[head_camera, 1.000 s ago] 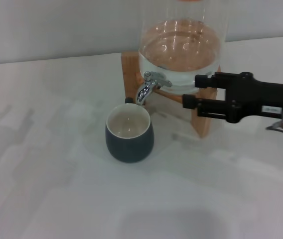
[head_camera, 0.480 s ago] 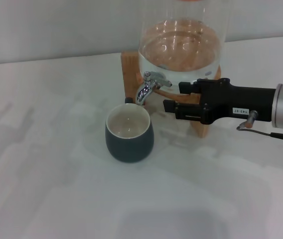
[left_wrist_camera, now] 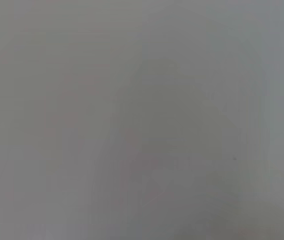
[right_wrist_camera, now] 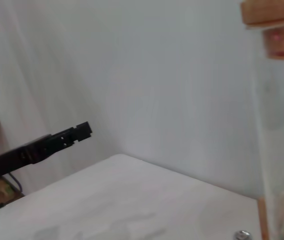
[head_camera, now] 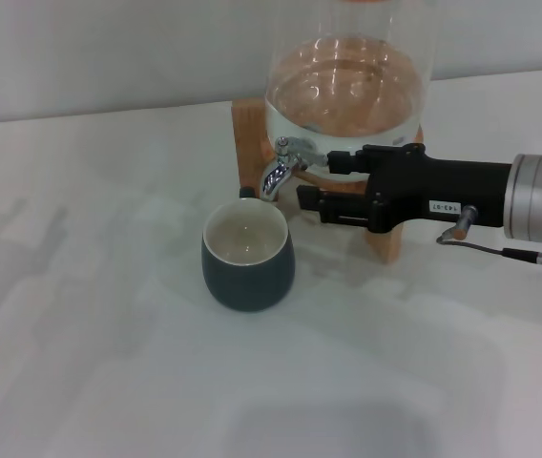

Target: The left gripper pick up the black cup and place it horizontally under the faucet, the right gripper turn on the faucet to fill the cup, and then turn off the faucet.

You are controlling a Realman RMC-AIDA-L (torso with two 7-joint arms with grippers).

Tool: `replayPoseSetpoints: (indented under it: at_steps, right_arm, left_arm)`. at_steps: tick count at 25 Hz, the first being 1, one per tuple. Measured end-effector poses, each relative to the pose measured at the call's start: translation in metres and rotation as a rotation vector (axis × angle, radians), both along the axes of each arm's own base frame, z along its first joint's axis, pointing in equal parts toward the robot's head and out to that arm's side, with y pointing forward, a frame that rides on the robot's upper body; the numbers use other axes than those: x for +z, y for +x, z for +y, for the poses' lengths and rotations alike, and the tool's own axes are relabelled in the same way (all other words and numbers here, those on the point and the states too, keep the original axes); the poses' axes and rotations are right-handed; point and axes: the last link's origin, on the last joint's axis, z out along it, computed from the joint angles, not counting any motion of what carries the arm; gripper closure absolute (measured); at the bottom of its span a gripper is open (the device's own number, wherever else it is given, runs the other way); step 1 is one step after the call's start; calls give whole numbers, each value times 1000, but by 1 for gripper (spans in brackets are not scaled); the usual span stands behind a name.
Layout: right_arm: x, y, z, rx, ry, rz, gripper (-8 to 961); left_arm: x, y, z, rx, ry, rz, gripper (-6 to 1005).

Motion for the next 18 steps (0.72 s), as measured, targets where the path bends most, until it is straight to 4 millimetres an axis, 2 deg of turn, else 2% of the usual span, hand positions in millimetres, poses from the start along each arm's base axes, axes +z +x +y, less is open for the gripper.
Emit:
replayPoseSetpoints:
  at_steps: [7,18]
  right_arm:
    - [-5,-15,-5,62,-24,-7,262]
    - [-12,-21,-10,112,-71,-42,262]
  left_arm:
    - [0,-1,-1,8,-8,-13,331]
    - [0,-1,0,9,-5,-11,321]
